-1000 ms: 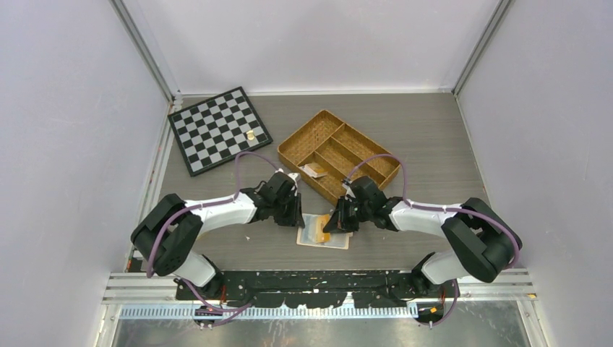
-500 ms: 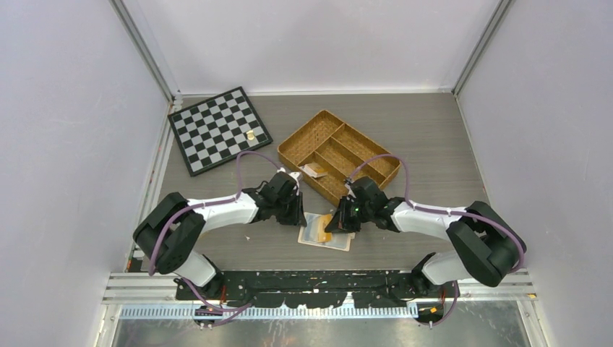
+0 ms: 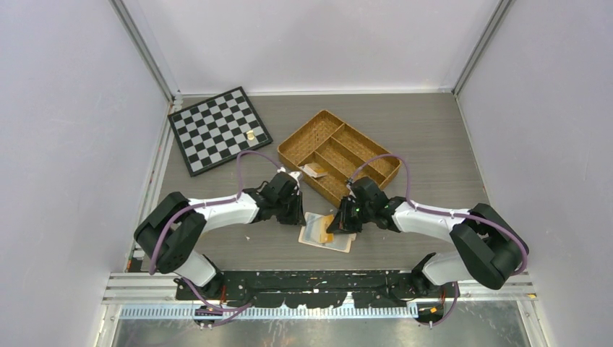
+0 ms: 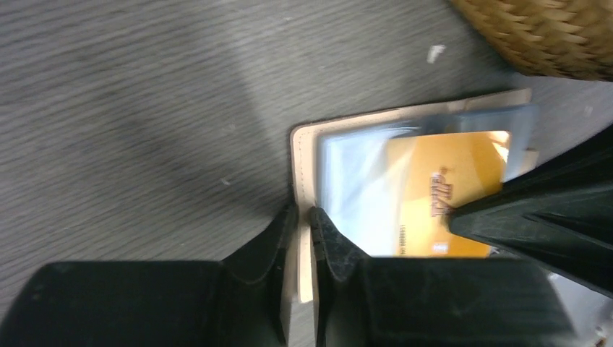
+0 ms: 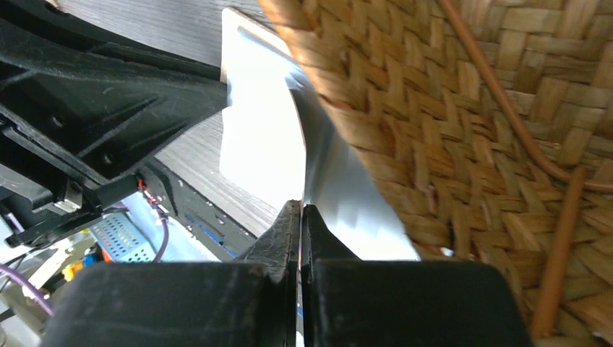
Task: Put the credit cards into the card holder
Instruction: Insert the credit card into the card holder.
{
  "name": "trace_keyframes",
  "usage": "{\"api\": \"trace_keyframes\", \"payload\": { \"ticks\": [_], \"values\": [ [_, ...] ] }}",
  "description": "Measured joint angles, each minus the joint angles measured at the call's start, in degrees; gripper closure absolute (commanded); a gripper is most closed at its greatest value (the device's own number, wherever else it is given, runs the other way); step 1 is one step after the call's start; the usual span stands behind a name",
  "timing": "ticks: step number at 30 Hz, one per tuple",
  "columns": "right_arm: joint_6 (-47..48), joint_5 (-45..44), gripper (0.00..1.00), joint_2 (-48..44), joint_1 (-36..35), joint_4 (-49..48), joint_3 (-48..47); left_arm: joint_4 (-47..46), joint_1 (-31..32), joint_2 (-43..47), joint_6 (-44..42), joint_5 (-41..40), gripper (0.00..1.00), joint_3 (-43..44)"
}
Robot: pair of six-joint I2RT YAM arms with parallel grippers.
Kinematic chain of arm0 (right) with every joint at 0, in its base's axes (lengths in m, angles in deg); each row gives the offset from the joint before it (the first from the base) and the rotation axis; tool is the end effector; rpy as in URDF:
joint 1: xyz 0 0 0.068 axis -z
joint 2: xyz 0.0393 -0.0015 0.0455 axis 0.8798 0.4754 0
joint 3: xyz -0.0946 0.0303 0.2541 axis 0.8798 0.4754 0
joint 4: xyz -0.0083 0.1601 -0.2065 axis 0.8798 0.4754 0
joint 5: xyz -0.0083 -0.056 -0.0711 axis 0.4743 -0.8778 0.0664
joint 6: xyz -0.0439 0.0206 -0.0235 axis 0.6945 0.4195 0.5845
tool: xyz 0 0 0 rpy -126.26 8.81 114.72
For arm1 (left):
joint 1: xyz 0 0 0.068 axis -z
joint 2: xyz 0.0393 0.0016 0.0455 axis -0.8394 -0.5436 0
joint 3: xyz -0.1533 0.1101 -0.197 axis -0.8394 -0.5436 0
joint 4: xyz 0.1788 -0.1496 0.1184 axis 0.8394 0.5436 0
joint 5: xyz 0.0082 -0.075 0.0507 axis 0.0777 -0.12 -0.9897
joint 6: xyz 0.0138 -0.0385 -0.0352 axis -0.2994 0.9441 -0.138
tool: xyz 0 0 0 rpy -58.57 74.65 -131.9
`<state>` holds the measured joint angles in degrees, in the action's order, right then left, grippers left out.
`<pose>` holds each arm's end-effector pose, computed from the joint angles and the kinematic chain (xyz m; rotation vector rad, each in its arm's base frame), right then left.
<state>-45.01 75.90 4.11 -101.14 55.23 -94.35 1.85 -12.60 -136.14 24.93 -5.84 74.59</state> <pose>0.1775 0.1635 0.1448 0.0938 2.7385 1.0545 0.1977 -0.2023 0.1483 0.1682 2.7008 -0.7352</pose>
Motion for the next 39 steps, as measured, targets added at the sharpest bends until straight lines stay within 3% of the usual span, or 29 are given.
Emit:
{"api": "trace_keyframes", "payload": {
  "ticks": [11,19,24,39],
  "values": [
    [-2.7,-2.2,1.00,0.0,-1.3,-3.9,1.8,-0.4,0.1,0.1,-0.3,-1.2,1.00,-0.5],
    [-4.4,-5.3,0.65,0.0,-2.5,-8.2,3.1,-2.9,0.0,1.2,-0.1,-1.0,1.00,-2.4],
    [-4.6,-7.8,0.54,-1.6,-2.6,-7.5,3.1,-2.4,0.2,2.2,0.3,-1.2,1.00,-2.9],
    [-6.3,-10.0,0.56,-3.2,-3.8,-2.1,2.7,5.9,0.6,6.9,0.3,-2.2,1.00,-4.3]
  ]
}}
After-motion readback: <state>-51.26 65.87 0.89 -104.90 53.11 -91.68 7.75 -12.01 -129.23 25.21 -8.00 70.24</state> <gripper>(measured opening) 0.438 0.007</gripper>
